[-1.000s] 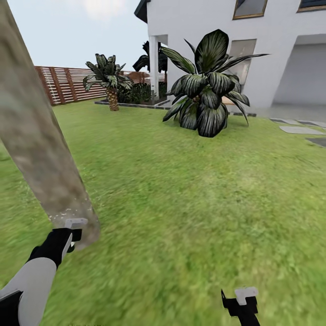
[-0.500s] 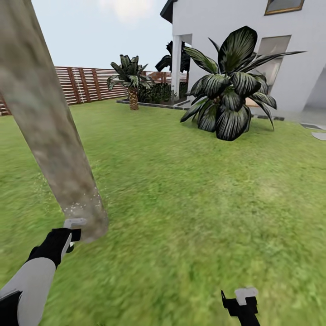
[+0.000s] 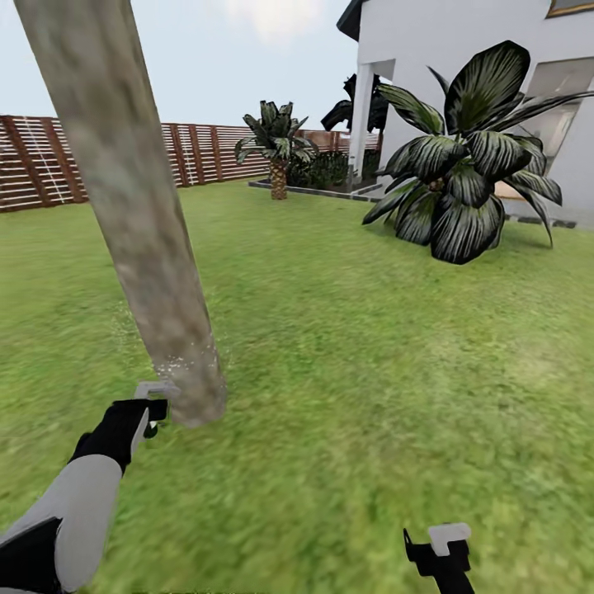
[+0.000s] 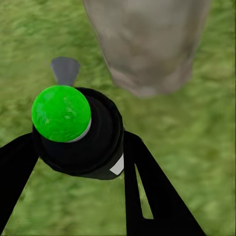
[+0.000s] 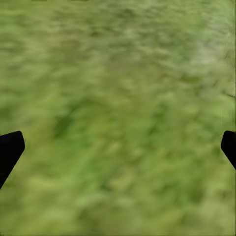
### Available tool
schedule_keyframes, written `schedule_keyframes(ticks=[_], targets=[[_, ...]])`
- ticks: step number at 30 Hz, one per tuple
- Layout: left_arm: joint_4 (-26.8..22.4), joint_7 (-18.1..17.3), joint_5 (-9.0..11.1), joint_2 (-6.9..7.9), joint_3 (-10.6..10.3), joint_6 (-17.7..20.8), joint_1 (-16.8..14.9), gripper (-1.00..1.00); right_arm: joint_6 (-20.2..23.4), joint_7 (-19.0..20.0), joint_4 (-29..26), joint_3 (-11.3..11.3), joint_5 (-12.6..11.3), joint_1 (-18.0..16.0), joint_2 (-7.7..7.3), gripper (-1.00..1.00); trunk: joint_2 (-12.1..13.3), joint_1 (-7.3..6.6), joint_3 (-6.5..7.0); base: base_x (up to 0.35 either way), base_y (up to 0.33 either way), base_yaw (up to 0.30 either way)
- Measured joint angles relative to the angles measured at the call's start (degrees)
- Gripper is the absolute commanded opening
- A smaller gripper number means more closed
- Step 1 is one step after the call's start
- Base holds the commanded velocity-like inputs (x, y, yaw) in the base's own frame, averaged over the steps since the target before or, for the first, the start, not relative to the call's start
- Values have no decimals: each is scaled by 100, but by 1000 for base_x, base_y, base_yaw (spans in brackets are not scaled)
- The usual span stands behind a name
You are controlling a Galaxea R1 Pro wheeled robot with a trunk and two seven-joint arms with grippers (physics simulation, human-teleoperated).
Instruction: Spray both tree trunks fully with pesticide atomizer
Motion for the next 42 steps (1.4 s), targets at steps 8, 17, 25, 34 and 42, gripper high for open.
schedule_keyframes(ticks=[8, 17, 25, 34, 42], targets=[[-1, -1096, -17, 274, -20, 239, -478, -100, 0, -9, 0, 0, -3, 0, -9, 100, 0, 0, -1, 0, 0, 23], [-4, -1252, -205, 925, -499, 640, -375, -100, 0, -5, 0, -8, -9, 0, -9, 100, 0, 0, -1, 26, 0, 0], [-19, -1267, -181, 662, -954, 670, -374, -100, 0, -6, 0, -8, -8, 0, -9, 100, 0, 0, -1, 243, 0, 0], [-270, -1275, -180, 1143, -885, 681, -456, -100, 0, -3, 0, -8, -3, 0, -9, 100, 0, 0, -1, 4, 0, 0], [-341, -1477, -128, 943, -901, 661, -363, -100, 0, -1, 0, -6, 0, 0, -9, 100, 0, 1, -1, 4, -11, 0]])
